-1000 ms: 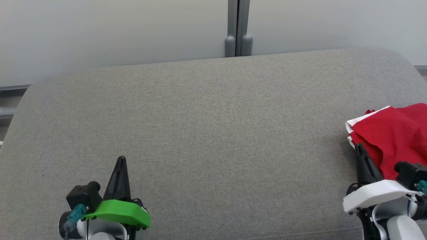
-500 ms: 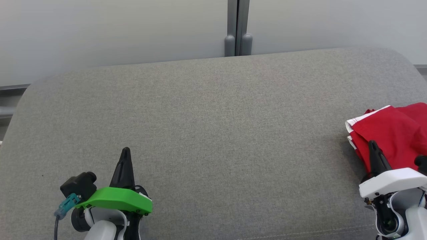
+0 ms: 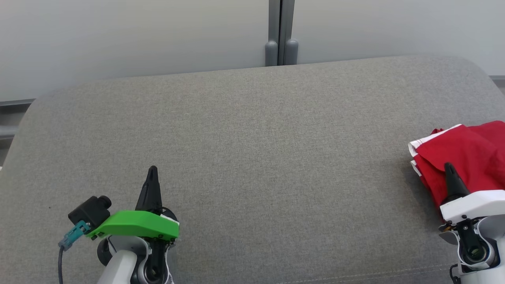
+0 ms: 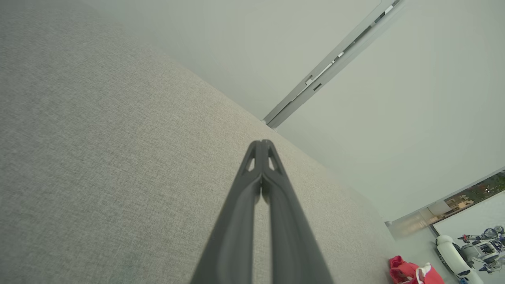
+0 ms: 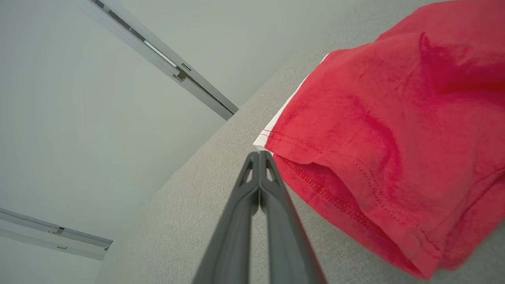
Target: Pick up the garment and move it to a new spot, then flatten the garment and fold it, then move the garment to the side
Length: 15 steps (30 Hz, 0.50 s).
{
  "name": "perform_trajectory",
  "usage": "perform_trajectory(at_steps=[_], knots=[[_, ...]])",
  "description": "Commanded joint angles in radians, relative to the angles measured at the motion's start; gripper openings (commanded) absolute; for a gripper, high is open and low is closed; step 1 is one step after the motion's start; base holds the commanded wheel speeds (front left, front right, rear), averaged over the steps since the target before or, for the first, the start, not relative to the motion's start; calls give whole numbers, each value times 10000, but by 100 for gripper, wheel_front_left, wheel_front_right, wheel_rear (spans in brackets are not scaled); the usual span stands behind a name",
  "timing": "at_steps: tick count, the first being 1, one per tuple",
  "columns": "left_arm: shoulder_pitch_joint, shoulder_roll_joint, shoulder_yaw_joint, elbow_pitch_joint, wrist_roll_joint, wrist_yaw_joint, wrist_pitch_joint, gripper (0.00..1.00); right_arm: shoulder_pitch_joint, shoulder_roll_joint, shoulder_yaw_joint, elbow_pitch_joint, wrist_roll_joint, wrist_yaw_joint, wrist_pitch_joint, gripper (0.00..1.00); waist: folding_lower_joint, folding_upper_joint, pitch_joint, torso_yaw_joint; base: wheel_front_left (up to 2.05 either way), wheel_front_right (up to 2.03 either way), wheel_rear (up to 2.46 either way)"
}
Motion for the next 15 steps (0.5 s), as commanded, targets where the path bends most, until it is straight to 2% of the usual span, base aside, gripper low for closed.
perform_trajectory(at_steps=[1, 15], knots=[[-403, -36, 20, -6, -418, -116, -31, 0, -381, -137, -141, 42, 408, -2, 146, 0, 0, -1, 3, -1, 0, 0, 0], [-845, -203, -50, 396, -2009, -446, -41, 0, -845, -319, -574, 640, 2010, -1, 806, 0, 0, -1, 26, -11, 0, 0, 0]])
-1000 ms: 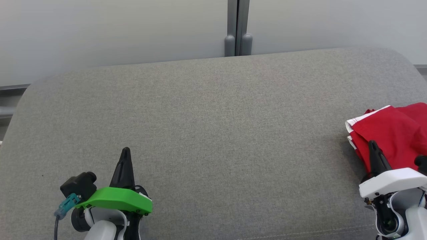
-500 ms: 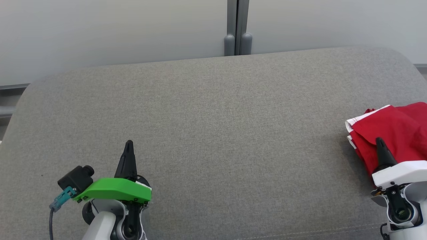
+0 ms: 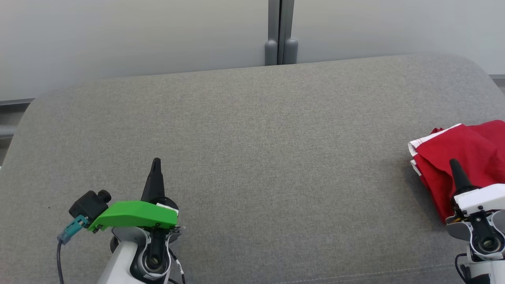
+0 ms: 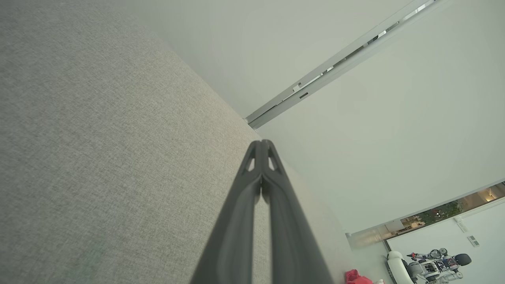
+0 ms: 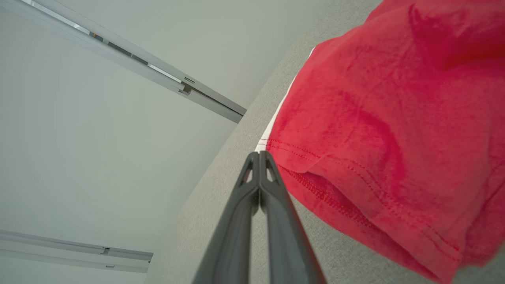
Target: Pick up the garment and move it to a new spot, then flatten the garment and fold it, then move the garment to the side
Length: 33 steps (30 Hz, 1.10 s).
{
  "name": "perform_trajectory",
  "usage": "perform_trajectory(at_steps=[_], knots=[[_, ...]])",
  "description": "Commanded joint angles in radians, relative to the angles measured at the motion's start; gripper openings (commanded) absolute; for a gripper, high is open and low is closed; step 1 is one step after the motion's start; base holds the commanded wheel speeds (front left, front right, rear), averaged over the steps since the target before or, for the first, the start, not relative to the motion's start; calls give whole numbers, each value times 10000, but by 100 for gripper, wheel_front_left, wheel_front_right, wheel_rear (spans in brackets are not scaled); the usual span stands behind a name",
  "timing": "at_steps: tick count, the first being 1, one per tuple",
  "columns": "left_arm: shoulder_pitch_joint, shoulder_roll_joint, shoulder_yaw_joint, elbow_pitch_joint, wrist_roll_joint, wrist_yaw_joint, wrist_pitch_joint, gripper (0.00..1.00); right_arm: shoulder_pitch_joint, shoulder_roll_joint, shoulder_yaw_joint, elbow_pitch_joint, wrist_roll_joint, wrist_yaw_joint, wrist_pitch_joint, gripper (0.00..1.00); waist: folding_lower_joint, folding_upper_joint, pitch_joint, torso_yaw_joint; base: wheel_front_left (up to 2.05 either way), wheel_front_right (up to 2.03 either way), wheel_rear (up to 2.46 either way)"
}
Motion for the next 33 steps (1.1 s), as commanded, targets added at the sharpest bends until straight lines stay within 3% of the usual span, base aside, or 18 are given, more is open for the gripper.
perform_trajectory(at_steps=[1, 33], knots=[[-358, -3, 8, -16, -294, -112, -40, 0, -310, -127, -98, 4, 272, 4, 95, 0, 0, 0, 2, -1, 0, 0, 0], [-1239, -355, -138, 801, -3499, -792, -58, 0, -1238, -523, -911, 1227, 3597, 4, 1402, 0, 0, 0, 61, -27, 0, 0, 0]])
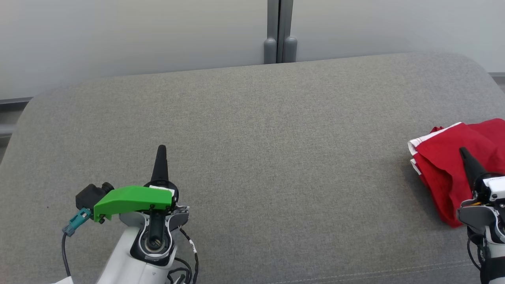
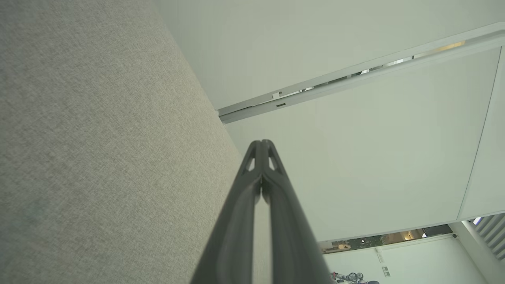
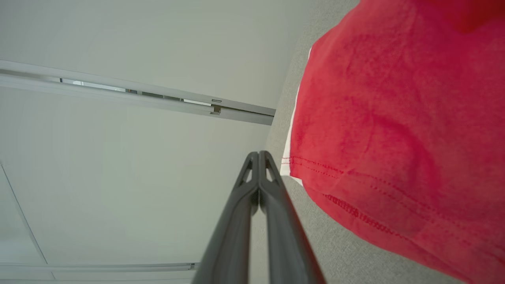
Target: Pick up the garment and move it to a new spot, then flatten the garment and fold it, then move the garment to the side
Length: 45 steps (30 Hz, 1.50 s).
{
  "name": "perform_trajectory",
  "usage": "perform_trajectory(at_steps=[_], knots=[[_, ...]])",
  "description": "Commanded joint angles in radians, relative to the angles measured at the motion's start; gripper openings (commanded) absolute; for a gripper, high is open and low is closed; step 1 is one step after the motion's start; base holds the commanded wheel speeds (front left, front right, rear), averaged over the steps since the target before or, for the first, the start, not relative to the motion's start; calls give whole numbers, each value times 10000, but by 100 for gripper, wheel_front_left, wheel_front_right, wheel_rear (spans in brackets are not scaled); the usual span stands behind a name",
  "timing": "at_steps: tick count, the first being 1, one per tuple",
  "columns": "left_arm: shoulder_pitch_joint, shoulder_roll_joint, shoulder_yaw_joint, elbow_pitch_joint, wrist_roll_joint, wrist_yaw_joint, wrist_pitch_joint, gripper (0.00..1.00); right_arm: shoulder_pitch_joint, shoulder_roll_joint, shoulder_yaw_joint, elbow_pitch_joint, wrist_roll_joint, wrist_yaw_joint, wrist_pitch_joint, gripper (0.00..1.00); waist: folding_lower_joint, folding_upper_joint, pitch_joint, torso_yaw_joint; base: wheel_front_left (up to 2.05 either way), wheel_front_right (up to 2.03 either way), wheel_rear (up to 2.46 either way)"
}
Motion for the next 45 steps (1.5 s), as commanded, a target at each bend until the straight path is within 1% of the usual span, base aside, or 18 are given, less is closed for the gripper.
perform_trajectory(at_steps=[1, 37, 45], knots=[[-322, -23, -14, 30, -301, -117, -47, 0, -277, -118, -104, 80, 339, 5, 138, 0, 0, 0, 4, -2, 0, 0, 0], [-1008, -305, -124, 695, -2876, -656, -69, 0, -980, -427, -739, 1064, 3011, 4, 1164, 0, 0, 0, 67, -30, 0, 0, 0], [-972, -297, -121, 686, -2847, -633, -56, 0, -952, -431, -693, 1052, 3013, 4, 1133, 0, 0, 0, 68, -30, 0, 0, 0]])
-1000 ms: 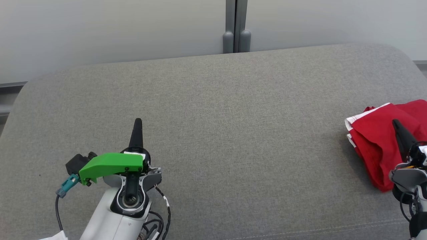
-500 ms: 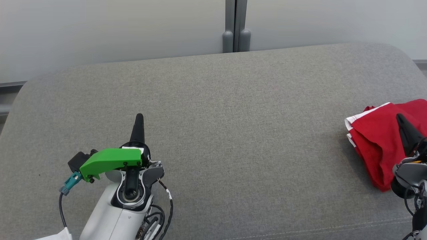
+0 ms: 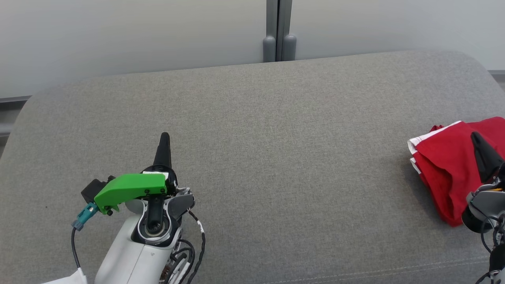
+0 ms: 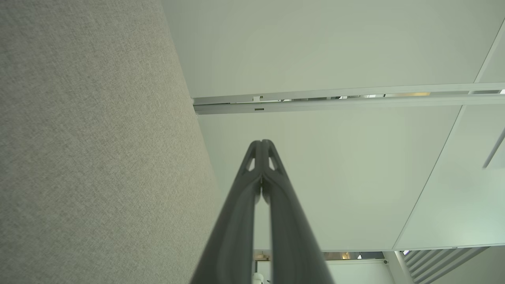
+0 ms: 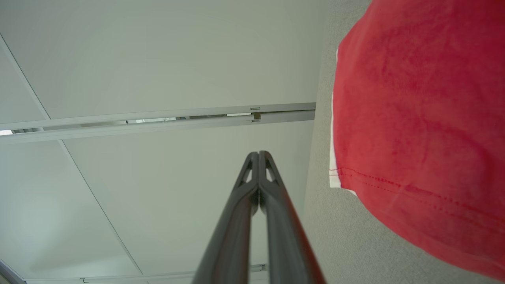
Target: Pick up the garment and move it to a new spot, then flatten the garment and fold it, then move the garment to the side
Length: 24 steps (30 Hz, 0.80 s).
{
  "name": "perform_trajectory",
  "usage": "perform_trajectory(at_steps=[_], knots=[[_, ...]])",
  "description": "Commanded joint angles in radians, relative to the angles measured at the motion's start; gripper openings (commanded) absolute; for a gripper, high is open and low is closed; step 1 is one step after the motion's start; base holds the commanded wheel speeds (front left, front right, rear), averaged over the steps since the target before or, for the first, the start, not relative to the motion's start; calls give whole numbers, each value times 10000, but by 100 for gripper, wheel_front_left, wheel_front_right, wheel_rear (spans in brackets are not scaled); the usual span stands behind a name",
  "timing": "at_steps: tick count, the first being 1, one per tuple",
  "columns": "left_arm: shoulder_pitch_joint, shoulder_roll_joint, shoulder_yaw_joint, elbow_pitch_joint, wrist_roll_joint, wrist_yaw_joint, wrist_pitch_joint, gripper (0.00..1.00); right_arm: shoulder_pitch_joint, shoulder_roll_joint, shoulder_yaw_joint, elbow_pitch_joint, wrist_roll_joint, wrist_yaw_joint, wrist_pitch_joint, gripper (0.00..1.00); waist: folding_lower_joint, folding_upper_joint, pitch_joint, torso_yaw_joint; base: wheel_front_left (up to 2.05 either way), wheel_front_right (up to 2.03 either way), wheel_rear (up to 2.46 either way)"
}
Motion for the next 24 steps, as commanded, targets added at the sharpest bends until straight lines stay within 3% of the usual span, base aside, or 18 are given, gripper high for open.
perform_trajectory(at_steps=[1, 24], knots=[[-130, 7, 7, 3, -88, -22, -37, 0, -80, -48, 2, 28, 106, 4, 16, 0, 0, 0, -1, 0, 0, 0, 0], [-129, 7, 9, 0, -88, -22, -37, 0, -60, -72, 56, 28, 141, 4, -31, 0, 0, 0, -1, 0, 0, 0, 0]])
